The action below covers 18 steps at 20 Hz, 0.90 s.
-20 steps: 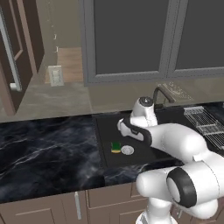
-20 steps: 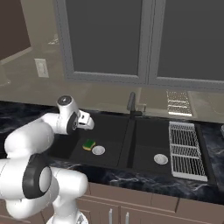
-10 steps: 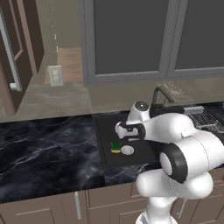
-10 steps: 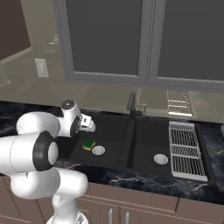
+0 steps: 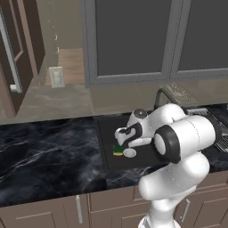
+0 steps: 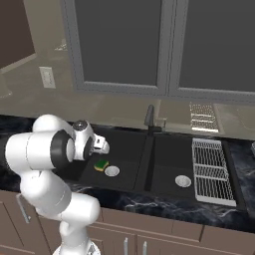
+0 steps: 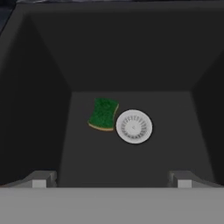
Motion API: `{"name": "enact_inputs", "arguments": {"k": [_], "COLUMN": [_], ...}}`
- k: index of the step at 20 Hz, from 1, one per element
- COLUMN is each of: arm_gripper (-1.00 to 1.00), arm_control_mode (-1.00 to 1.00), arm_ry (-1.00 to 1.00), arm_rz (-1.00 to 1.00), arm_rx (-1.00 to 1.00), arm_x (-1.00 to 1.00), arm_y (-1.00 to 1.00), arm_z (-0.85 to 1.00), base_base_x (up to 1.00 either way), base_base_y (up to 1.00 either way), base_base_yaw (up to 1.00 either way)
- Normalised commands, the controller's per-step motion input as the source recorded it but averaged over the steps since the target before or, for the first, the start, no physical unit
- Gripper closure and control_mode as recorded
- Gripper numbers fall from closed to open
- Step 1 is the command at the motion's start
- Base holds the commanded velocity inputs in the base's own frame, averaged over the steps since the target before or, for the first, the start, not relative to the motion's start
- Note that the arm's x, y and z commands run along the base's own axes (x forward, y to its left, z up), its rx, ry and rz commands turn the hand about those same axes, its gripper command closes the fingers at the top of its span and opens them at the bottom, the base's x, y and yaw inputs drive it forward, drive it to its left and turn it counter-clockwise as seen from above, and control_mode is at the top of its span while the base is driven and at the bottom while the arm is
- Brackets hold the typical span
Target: Pick up the bar soap and sponge from the sink, and place them back in the cabinet, and close the cabinet doors.
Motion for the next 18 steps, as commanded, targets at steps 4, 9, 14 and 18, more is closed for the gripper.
{"name": "enact_inputs", "arguments": {"k": [4, 9, 14, 18], "arm_gripper": [-1.0, -1.0, -1.0, -1.0], "arm_control_mode": [-1.0, -1.0, -1.0, -1.0], "arm_ry": [0.0, 0.0, 0.0, 0.06], "arm_rz": [0.0, 0.0, 0.0, 0.0], "arm_rx": [0.0, 0.0, 0.0, 0.0], "arm_x": [0.27, 0.23, 0.23, 0.15], "arm_y": [0.05, 0.06, 0.05, 0.07], "arm_z": [-0.26, -0.28, -0.26, -0.17], "base_base_x": [0.0, 0.0, 0.0, 0.0], "base_base_y": [0.0, 0.0, 0.0, 0.0], "base_base_yaw": [0.0, 0.0, 0.0, 0.0]}}
